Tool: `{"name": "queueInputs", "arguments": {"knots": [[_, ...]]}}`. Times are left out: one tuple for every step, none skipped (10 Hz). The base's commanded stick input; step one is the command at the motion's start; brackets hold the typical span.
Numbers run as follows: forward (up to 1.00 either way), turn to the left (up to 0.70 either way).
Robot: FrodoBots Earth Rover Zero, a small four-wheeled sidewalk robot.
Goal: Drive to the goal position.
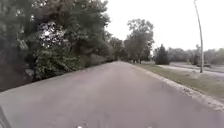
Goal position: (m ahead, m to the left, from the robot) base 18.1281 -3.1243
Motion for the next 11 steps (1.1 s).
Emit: {"name": "queueInputs", "arguments": {"knots": [[1.00, -0.07], [1.00, -0.07], [1.00, -0.07], [1.00, -0.07], [1.00, -0.07], [1.00, -0.07], [1.00, -0.07], [1.00, -0.07], [1.00, -0.07], [1.00, -0.07], [1.00, -0.07]]}}
